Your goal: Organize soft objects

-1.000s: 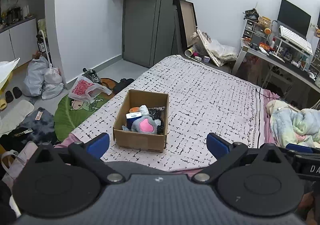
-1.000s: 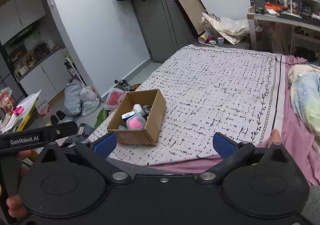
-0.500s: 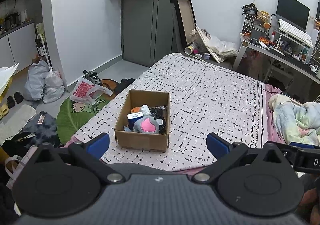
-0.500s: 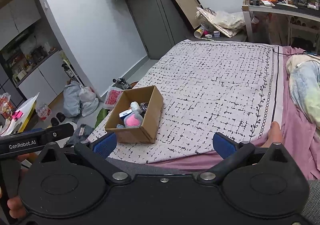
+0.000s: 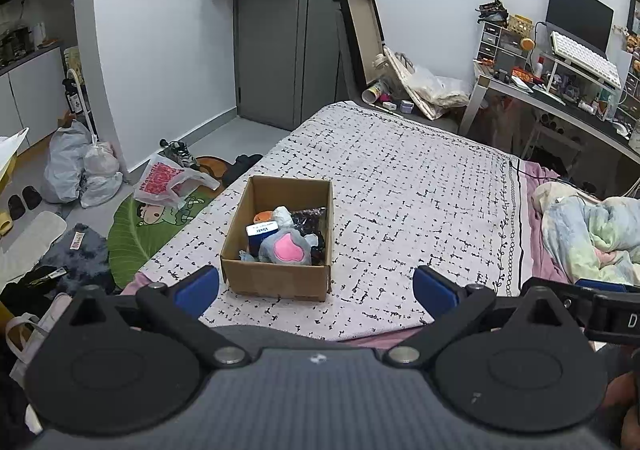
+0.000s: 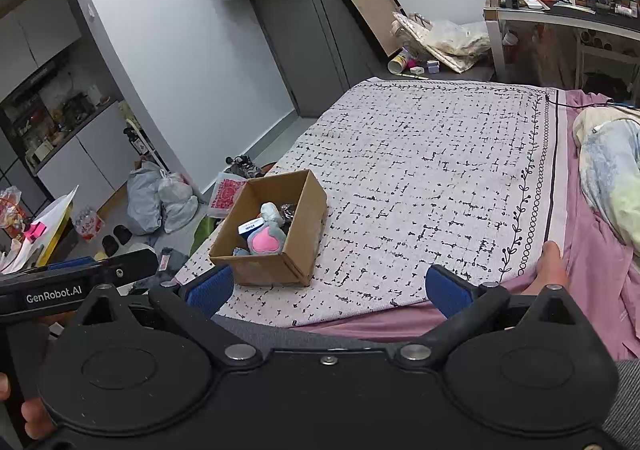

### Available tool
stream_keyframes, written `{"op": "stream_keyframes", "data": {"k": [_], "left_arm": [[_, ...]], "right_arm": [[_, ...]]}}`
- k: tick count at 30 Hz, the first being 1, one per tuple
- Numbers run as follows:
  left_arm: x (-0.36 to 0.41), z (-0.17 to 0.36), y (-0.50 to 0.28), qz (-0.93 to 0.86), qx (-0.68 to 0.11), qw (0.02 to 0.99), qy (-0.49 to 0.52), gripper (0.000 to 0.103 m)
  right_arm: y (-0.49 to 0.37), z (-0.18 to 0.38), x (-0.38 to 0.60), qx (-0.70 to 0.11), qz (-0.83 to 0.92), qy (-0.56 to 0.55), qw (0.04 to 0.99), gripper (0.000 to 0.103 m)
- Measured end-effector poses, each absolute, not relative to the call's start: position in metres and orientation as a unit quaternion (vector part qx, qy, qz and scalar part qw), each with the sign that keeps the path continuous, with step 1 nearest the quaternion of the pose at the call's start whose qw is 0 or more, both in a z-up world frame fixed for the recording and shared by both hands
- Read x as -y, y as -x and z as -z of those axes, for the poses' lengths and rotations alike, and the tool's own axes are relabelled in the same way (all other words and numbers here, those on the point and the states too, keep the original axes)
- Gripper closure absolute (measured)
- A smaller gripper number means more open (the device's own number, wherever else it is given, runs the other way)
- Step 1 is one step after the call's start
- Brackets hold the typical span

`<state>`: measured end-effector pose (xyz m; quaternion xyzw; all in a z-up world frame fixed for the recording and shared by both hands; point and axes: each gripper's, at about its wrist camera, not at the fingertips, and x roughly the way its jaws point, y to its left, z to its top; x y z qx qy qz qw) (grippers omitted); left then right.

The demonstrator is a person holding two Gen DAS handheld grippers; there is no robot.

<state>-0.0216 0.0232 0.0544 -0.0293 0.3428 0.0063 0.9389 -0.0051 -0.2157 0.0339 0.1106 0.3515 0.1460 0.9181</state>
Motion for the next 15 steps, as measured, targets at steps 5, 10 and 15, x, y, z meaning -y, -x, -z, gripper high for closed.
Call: {"op": "stream_keyframes", "data": {"k": [5, 10, 15], "left_arm": [[-0.0229, -0.0522, 0.0199, -0.004, -0.346, 0.938, 0.028, 0.001], [-0.0225, -0.0517, 0.0201, -0.005, -0.347, 0.937, 0.026, 0.001], [-0.0221, -0.0516, 0.0196, -0.004, -0.347, 0.937, 0.025, 0.001]], "right_arm": [[0.0051, -0.0334, 0.2150, -0.352, -0.147, -0.106, 0.918, 0.000], [0.0054, -0.0337, 0.2165, -0.352, -0.146, -0.111, 0.918, 0.000], [0.0055, -0.0333, 0.2156, -0.351, -0.148, -0.110, 0.918, 0.000]]}}
